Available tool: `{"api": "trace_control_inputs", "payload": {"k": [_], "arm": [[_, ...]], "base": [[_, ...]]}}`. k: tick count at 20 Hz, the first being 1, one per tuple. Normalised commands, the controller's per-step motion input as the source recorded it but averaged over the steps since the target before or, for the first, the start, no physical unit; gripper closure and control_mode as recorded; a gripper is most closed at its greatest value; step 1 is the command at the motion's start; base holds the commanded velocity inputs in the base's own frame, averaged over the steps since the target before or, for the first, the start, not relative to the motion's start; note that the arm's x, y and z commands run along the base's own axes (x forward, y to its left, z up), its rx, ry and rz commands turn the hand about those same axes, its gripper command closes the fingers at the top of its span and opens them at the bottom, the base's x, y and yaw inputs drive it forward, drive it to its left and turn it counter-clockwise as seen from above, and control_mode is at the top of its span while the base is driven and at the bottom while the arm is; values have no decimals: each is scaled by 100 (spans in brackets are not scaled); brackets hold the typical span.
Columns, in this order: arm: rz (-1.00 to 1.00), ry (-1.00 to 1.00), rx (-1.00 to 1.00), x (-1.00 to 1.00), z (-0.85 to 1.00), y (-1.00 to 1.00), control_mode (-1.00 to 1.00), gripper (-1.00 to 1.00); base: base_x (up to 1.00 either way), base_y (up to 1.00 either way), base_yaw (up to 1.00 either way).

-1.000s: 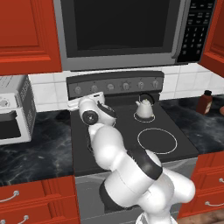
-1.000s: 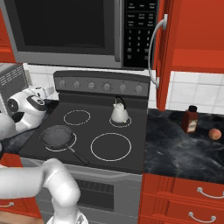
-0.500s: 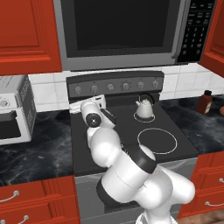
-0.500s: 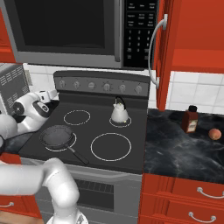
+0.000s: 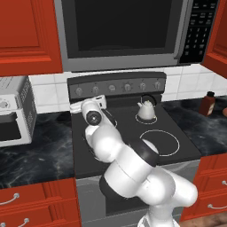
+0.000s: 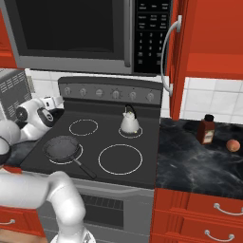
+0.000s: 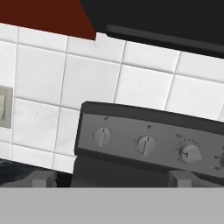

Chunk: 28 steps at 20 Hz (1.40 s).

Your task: Pick the pan from the cabinet and place it on the stove. Then turn on the stove burner for the pan.

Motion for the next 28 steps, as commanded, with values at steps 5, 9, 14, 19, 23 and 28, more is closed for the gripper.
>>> {"api": "trace_control_inputs", "payload": {"k": [5, 9, 14, 19, 23, 28], "arm": [[0, 3, 0, 12, 0, 5, -100, -100], [0, 1, 0, 7, 0, 0, -100, -100], [0, 2, 0, 3, 0, 0, -100, -100], [0, 2, 0, 0, -1, 0, -100, -100], [0, 2, 0, 3, -3, 0, -100, -100], [0, 2, 0, 5, -3, 0, -100, -100]], "base": [[0, 0, 0], [0, 0, 0], [0, 0, 0], [0, 0, 0], [0, 0, 0], [0, 0, 0]]}}
